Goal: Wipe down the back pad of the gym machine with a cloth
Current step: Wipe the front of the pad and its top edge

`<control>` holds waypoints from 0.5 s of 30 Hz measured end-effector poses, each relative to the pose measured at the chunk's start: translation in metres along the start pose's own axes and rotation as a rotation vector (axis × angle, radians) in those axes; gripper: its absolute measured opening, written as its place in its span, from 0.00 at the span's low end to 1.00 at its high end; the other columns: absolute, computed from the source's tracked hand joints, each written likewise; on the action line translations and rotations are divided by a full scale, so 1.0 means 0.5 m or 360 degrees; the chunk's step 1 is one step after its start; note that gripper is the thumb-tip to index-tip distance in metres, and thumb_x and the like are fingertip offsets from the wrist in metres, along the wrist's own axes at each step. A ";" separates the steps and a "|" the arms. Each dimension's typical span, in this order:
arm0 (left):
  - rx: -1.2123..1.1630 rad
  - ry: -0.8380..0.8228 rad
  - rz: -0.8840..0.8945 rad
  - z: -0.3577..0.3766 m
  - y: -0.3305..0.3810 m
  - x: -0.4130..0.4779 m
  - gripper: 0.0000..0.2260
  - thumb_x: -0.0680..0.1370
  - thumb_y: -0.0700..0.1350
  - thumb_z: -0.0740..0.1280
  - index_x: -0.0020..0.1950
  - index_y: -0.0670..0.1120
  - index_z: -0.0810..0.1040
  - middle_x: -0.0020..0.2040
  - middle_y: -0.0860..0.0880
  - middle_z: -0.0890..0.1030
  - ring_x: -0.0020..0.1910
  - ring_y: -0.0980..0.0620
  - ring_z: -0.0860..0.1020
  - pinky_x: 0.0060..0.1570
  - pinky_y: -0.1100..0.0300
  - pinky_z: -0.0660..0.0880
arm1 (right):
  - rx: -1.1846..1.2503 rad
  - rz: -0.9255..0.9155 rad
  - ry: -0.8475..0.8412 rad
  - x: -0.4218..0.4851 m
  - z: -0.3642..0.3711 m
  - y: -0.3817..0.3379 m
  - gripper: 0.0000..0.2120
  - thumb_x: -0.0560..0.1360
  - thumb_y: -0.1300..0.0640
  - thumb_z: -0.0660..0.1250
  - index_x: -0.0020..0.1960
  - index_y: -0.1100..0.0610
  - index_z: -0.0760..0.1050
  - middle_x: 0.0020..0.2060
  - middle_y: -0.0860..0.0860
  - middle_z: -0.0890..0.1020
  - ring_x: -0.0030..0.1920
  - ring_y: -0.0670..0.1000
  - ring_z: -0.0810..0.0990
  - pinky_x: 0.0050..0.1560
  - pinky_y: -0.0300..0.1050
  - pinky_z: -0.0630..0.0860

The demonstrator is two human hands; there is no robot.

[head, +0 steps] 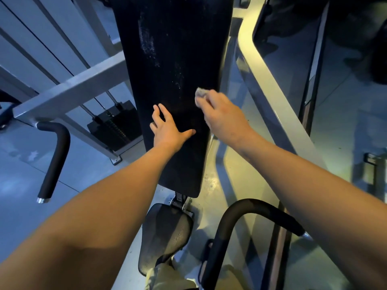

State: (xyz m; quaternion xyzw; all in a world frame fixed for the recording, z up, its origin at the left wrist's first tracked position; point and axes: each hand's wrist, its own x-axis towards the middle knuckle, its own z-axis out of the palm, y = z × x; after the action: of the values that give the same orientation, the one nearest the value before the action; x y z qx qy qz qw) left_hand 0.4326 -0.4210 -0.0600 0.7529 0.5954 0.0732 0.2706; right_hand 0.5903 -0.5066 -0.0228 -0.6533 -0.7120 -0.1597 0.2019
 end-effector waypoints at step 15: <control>-0.0009 -0.0085 0.0048 -0.021 -0.014 -0.004 0.58 0.71 0.60 0.77 0.82 0.50 0.34 0.81 0.53 0.36 0.80 0.37 0.45 0.73 0.43 0.63 | -0.0055 -0.0141 -0.0103 0.005 0.010 -0.014 0.17 0.82 0.54 0.58 0.68 0.55 0.75 0.59 0.53 0.78 0.52 0.58 0.78 0.37 0.52 0.76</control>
State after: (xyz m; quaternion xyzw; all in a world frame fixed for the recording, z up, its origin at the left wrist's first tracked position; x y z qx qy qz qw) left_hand 0.4214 -0.4184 -0.0543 0.7628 0.5763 0.0588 0.2874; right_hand 0.5828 -0.5024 -0.0258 -0.6293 -0.7436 -0.1595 0.1602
